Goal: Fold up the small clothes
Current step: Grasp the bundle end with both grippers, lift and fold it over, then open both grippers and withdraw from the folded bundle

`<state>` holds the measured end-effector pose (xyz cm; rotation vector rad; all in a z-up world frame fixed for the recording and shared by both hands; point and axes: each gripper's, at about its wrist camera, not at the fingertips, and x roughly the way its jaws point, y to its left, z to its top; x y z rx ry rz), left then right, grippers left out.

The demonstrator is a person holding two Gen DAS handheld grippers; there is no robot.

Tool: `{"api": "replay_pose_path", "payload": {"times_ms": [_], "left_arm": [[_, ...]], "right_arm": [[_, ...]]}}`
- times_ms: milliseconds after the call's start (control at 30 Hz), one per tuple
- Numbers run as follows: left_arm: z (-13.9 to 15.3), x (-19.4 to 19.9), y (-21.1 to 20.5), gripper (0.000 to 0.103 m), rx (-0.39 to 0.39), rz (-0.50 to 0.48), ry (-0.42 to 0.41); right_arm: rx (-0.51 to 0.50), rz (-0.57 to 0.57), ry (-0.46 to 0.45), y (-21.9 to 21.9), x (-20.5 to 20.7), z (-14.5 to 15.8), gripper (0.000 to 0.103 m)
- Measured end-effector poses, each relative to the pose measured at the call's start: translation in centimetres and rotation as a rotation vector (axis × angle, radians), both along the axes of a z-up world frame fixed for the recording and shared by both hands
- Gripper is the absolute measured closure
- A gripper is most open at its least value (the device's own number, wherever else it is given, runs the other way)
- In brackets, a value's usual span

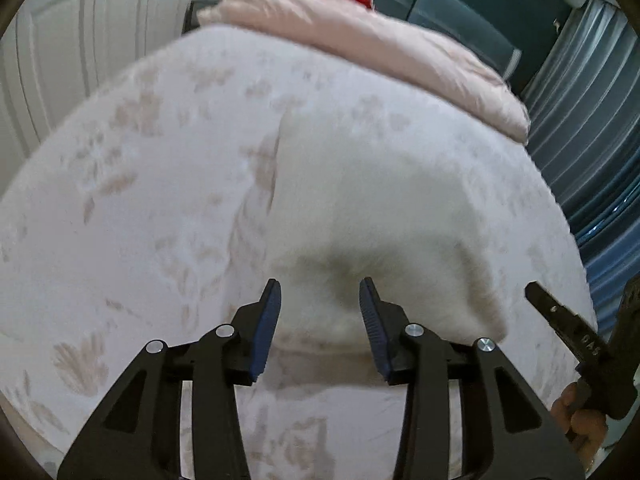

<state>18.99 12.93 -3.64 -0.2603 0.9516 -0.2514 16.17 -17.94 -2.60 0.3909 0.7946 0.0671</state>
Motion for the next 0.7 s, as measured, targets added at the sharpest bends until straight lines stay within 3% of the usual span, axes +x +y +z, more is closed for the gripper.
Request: {"api": "replay_pose_path", "payload": {"times_ms": [100, 167, 200, 300, 400, 533, 700], "left_arm": [[-0.9, 1.9, -1.6, 0.063, 0.068, -0.005, 0.025], [-4.2, 3.5, -2.8, 0.063, 0.134, -0.017, 0.108], [-5.4, 3.8, -3.3, 0.062, 0.174, -0.016, 0.139], [-4.1, 2.2, -3.8, 0.061, 0.234, -0.031, 0.066], [-2.0, -0.1, -3.8, 0.058, 0.216, -0.039, 0.035], [0.3, -3.4, -4.5, 0.035, 0.246, -0.029, -0.029], [2.1, -7.7, -6.0, 0.017, 0.328, -0.05, -0.115]], "right_arm": [[-0.069, 0.049, 0.097, 1.5, 2.7, -2.3, 0.099], [-0.133, 0.07, 0.227, 2.2, 4.1, -6.6, 0.1], [-0.159, 0.077, 0.233, 2.5, 4.0, -7.6, 0.1], [-0.16, 0.069, 0.169, 2.9, 1.9, -4.8, 0.099], [-0.169, 0.017, 0.072, 2.9, -1.4, -1.0, 0.093], [-0.209, -0.055, 0.022, 3.1, -5.4, 1.2, 0.092], [-0.202, -0.144, 0.02, 2.9, -9.4, 1.7, 0.085]]}}
